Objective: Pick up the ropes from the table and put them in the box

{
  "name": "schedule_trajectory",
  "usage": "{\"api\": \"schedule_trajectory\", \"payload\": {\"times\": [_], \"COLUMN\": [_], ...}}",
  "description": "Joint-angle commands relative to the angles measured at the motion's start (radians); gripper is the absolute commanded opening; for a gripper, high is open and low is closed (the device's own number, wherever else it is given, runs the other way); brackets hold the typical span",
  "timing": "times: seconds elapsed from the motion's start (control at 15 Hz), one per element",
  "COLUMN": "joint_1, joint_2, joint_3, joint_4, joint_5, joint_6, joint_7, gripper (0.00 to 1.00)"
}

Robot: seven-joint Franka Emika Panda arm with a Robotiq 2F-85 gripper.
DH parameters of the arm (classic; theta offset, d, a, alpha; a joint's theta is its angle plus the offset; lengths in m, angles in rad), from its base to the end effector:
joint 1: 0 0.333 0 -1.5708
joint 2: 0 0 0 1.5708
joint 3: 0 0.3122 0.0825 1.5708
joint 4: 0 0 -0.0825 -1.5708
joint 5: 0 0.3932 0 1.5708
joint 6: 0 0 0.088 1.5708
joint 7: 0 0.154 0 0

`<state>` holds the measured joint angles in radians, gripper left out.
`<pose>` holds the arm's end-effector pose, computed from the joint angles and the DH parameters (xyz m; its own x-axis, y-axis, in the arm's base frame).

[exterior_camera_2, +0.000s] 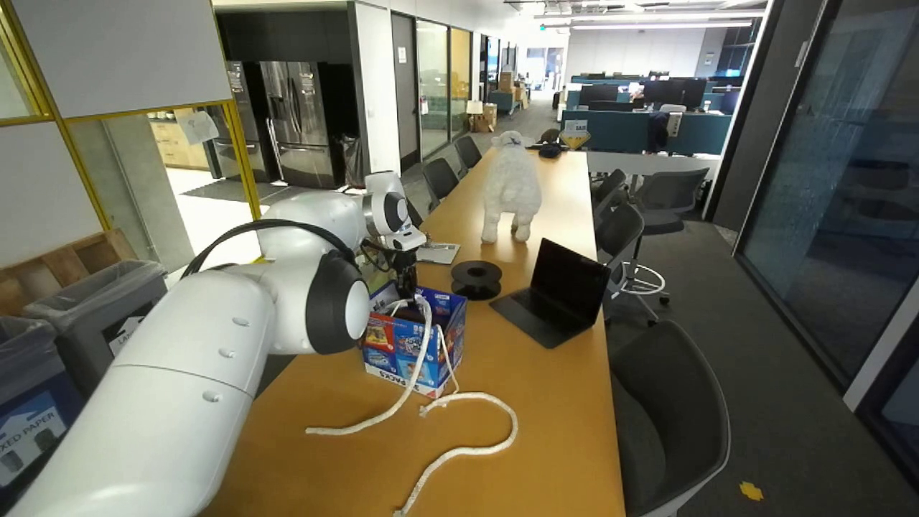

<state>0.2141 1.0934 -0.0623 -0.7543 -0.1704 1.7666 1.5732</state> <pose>0.7836 0.1174 0.2183 0.2229 -0.9503 0.2176 -0.9742 -0.2092 0.0841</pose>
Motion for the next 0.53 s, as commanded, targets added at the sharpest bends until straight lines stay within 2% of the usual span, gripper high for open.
{"api": "schedule_trajectory", "payload": {"times": [0.0,0.07,0.13,0.27,0.47], "joint_1": [0.013,0.010,0.000,0.000,0.003], "joint_2": [0.078,0.085,0.082,0.078,0.029], "joint_3": [-0.024,-0.021,-0.002,0.001,-0.003], "joint_4": [0.123,0.133,0.126,0.128,0.112], "joint_5": [0.006,0.013,0.002,0.002,-0.010], "joint_6": [-0.060,-0.072,-0.072,-0.081,-0.110], "joint_7": [-0.012,-0.006,-0.021,-0.032,-0.074], "gripper": [0.03,0.03,0.36,0.44,0.66]}}
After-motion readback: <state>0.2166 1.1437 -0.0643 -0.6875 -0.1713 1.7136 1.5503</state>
